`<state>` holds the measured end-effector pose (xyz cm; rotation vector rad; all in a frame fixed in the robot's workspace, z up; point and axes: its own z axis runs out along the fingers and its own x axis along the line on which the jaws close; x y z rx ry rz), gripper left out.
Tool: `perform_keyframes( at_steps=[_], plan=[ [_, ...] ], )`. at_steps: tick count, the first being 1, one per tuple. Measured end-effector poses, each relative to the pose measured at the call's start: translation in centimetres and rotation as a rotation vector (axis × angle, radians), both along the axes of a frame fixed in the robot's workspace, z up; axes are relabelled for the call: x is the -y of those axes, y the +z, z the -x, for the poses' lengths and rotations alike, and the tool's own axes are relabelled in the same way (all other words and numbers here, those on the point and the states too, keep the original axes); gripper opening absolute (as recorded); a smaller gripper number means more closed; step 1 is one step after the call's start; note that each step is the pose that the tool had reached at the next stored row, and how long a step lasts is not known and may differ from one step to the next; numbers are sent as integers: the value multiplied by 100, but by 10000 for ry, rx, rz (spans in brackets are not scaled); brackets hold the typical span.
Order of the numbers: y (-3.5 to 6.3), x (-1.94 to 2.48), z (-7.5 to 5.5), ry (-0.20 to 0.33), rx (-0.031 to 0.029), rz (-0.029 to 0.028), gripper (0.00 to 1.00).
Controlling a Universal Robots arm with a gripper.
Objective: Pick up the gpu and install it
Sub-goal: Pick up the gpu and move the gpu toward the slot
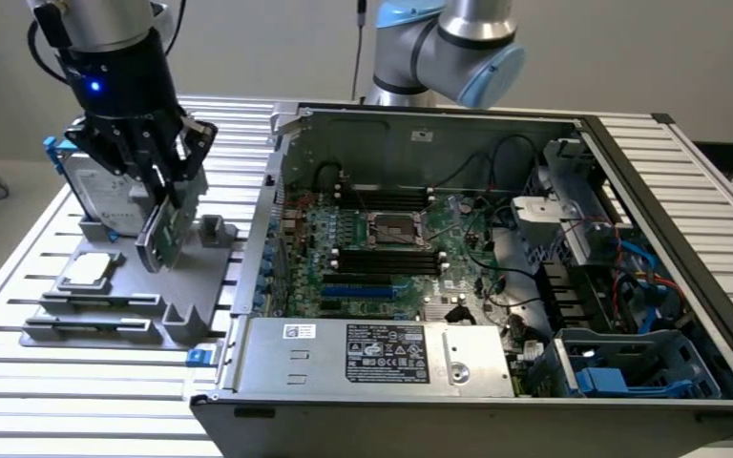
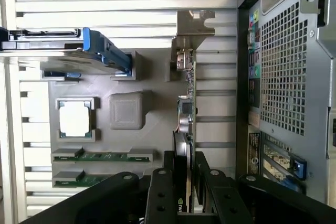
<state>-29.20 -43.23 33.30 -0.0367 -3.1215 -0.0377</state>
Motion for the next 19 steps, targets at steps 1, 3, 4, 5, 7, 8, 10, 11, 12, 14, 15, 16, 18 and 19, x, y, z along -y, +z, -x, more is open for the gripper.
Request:
perform_keyframes(
  at_steps=[1,3,4,5,7,8,10,11,12,14,15,16,18,19],
  plan=[
    [45,0,0,0,0,0,27],
    [138,0,0,0,-1,1,27],
    [183,0,-3,2,0,0,27],
    [228,1,-8,3,0,0,27],
    [319,0,-27,0,1,0,27],
    [364,0,-42,1,-1,1,27],
    [454,0,-88,1,-1,0,27],
    [503,0,-127,0,-8,1,27],
    [548,0,-171,0,-15,-1,27],
    [638,0,-260,1,-44,-3,27],
    [683,0,-306,1,-61,-6,27],
    [726,0,-349,0,-78,-9,27],
    [814,0,-443,0,-118,-15,27],
    [853,1,-489,1,-140,-20,27]
  ],
)
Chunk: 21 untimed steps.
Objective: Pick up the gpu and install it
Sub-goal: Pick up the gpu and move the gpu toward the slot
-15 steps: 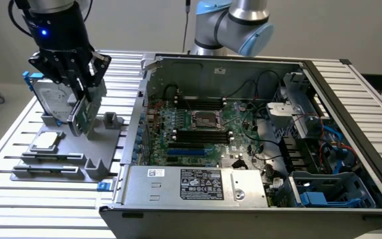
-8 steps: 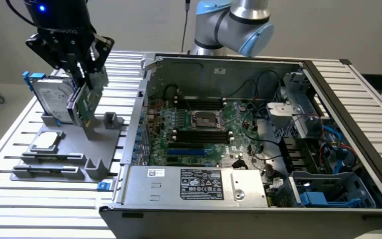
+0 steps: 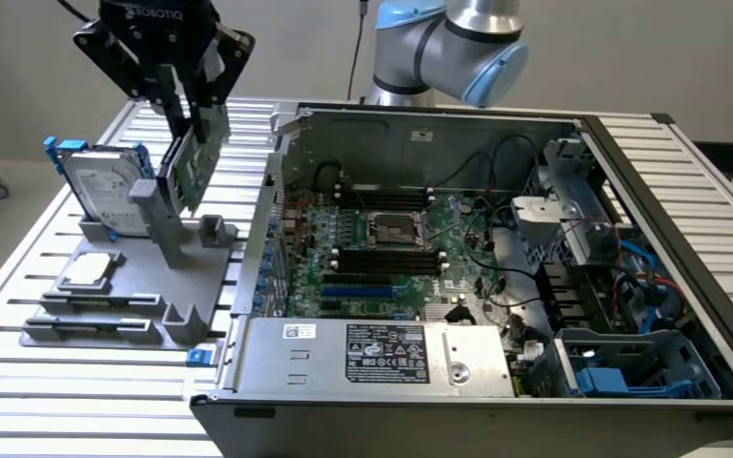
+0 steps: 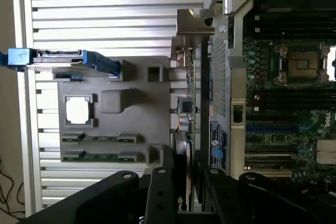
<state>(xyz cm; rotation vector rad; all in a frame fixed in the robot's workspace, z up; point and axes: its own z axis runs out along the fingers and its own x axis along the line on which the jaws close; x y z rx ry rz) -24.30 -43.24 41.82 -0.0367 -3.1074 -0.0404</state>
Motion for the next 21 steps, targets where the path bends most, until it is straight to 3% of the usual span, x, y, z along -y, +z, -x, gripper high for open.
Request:
perform_keyframes(
  at_steps=[6,10,21],
  plan=[
    [190,0,-270,-1,-152,-42,27],
    [213,0,-454,-1,-230,-61,27],
    [164,0,-952,-1,-261,-61,27]
  ],
)
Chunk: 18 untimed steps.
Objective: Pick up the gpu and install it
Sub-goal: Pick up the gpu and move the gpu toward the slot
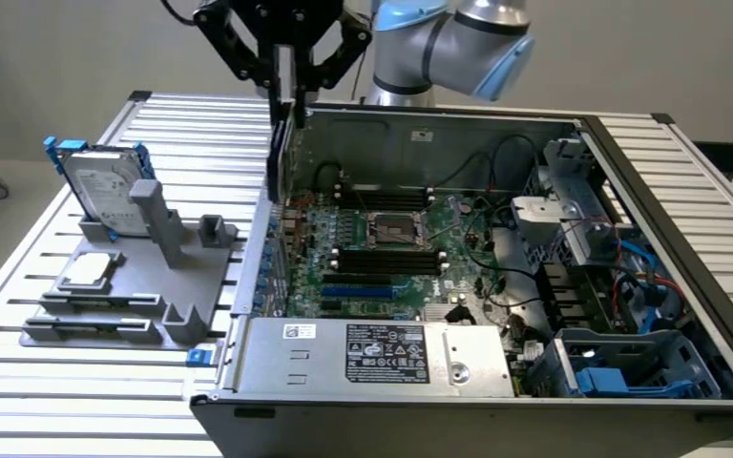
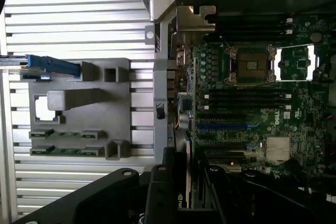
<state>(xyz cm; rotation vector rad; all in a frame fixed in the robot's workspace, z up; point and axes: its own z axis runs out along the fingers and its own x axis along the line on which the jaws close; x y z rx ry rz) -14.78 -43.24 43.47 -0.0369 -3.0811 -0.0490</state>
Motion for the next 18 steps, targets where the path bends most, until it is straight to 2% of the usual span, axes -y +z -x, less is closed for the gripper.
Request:
perform_keyframes(
  at_steps=[10,18],
  plan=[
    [-167,-9,-454,1,-1,2,27],
    [-315,-55,-820,0,0,29,27]
  ],
)
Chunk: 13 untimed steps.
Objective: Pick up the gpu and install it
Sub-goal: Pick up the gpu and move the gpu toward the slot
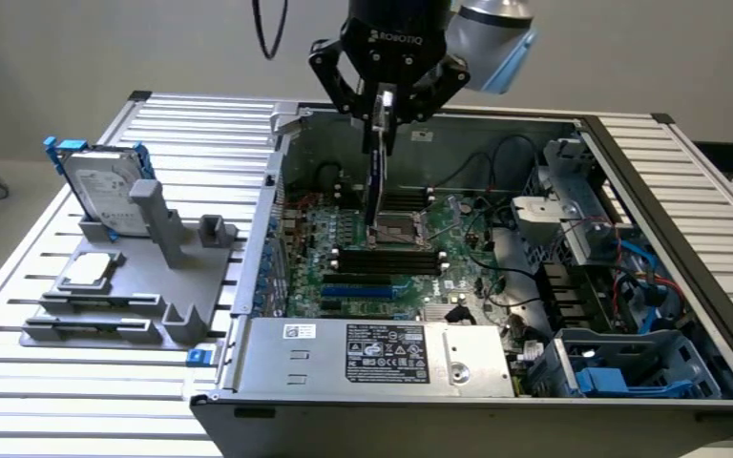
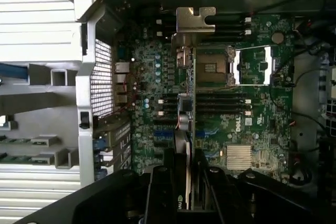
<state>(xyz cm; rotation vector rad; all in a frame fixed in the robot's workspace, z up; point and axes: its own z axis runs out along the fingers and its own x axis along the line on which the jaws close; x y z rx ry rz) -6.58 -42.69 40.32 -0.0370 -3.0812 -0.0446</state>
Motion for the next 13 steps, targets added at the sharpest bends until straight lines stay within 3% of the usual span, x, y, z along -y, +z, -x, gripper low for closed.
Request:
perform_keyframes(
  at_steps=[9,13],
  plan=[
    [-162,-60,-405,1,0,29,27],
    [-236,-64,-514,13,0,31,27]
  ],
)
